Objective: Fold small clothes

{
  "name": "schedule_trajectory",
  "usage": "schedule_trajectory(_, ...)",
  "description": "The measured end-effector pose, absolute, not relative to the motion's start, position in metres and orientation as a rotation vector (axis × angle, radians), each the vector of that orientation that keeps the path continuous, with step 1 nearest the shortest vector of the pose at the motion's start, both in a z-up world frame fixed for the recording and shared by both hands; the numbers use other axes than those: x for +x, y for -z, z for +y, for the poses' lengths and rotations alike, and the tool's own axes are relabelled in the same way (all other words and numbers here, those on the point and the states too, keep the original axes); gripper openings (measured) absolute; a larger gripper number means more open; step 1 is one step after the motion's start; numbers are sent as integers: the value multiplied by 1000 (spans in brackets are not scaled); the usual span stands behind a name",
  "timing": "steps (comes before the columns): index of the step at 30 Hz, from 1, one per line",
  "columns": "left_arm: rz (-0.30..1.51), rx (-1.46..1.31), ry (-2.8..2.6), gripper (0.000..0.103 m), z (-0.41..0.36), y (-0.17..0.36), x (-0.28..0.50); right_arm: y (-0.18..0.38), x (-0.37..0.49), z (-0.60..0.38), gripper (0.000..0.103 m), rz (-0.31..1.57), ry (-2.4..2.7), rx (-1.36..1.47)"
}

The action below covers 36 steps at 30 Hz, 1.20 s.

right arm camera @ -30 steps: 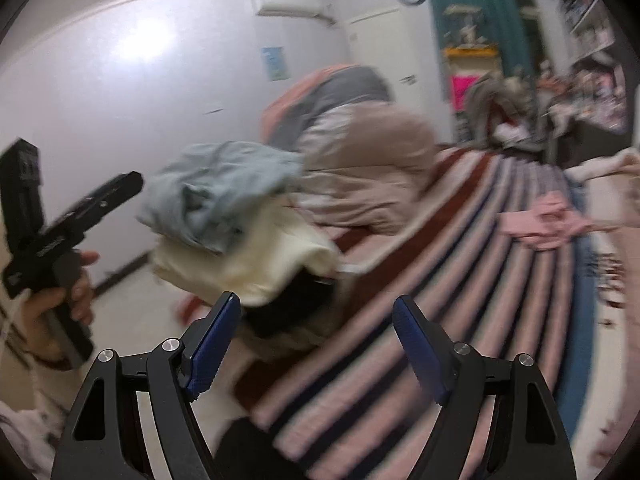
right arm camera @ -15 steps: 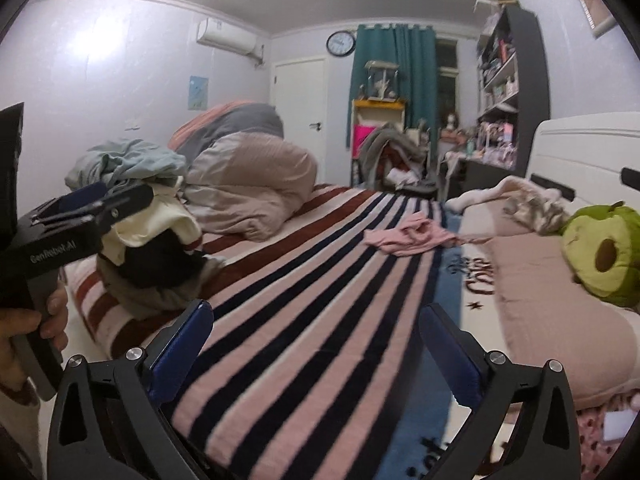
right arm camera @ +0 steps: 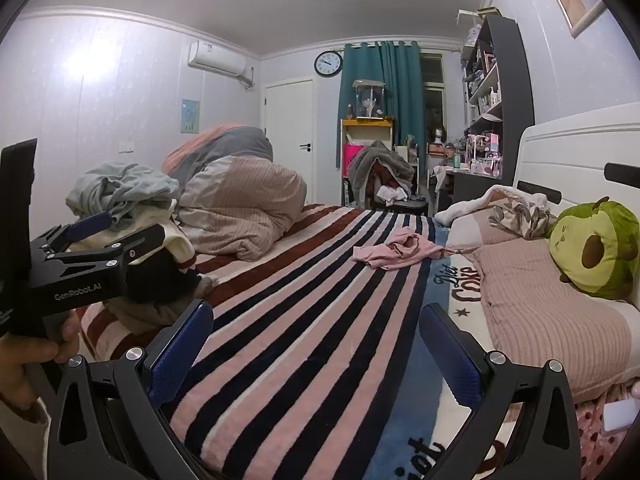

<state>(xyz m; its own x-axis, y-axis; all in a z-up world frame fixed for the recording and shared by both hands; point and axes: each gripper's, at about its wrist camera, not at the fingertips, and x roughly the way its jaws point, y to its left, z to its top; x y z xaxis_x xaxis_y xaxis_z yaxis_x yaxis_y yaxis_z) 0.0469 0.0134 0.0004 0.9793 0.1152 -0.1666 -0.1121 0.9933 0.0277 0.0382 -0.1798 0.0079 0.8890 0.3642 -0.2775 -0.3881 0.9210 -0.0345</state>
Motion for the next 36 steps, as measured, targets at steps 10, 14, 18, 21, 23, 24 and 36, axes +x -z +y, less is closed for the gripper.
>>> schedule_trajectory(10,181,17,-113,102,15,4,49,-8,35,-181,102,276,-383,-74)
schedule_trajectory(14,178,18,-116,102,15,4,48,-8,34,-182,102,276,-381,-71)
schedule_trajectory(18,178,15,-114,102,16,5,48,-8,34,-182,102,275,-381,-73)
schedule_trajectory(21,177,17,-116,102,16,5,48,-8,33,-183,102,273,-379,-72)
schedule_trajectory(23,180,16,-115,102,16,5,48,-8,33,-183,102,274,-379,-71)
schedule_trajectory(24,181,14,-115,102,16,5,48,-8,32,-183,102,274,-379,-70)
schedule_trajectory(36,180,1,-113,102,18,7,45,-10,29,-182,102,277,-376,-68)
